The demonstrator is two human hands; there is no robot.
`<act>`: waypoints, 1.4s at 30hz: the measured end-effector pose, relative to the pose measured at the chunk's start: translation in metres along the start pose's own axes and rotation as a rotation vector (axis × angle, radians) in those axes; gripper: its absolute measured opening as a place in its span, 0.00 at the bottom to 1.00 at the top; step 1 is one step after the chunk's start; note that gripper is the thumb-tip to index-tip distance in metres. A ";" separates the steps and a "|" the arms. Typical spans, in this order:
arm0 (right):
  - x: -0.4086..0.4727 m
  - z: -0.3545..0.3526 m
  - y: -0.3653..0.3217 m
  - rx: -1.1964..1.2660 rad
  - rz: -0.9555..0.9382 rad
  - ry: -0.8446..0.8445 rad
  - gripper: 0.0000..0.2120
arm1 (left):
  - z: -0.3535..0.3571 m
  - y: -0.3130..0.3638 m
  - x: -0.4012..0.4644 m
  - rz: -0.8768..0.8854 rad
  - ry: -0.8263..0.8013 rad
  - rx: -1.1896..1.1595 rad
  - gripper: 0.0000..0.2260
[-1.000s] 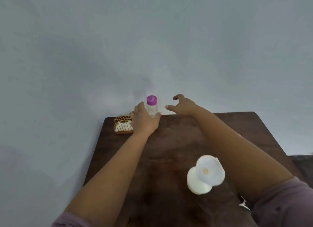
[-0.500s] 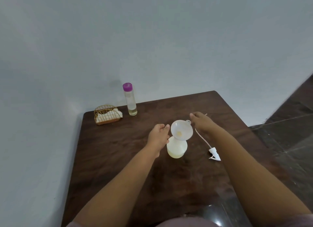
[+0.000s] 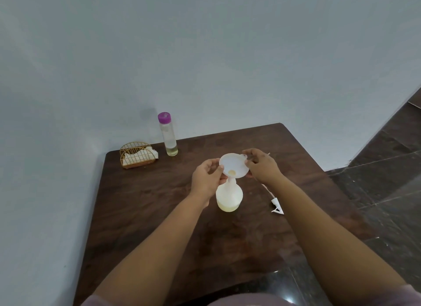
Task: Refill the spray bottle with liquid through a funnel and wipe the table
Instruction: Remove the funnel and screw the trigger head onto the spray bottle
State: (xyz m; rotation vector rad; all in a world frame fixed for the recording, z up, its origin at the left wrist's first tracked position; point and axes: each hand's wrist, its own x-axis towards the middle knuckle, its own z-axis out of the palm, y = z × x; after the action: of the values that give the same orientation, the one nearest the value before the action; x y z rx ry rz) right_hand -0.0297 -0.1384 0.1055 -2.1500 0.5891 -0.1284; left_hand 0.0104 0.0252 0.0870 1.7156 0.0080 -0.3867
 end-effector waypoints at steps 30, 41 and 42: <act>-0.023 0.000 -0.011 -0.189 -0.227 0.121 0.22 | 0.009 -0.030 0.005 -0.010 -0.136 0.400 0.19; -0.020 0.001 -0.013 -0.186 -0.225 0.142 0.27 | 0.010 -0.029 0.008 -0.013 -0.161 0.418 0.19; -0.018 0.002 -0.012 -0.177 -0.220 0.146 0.28 | 0.010 -0.029 0.009 -0.014 -0.161 0.418 0.19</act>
State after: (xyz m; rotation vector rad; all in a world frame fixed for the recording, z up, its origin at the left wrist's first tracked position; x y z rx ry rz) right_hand -0.0411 -0.1228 0.1159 -2.3892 0.4584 -0.3684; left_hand 0.0095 0.0191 0.0554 2.0906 -0.1897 -0.5655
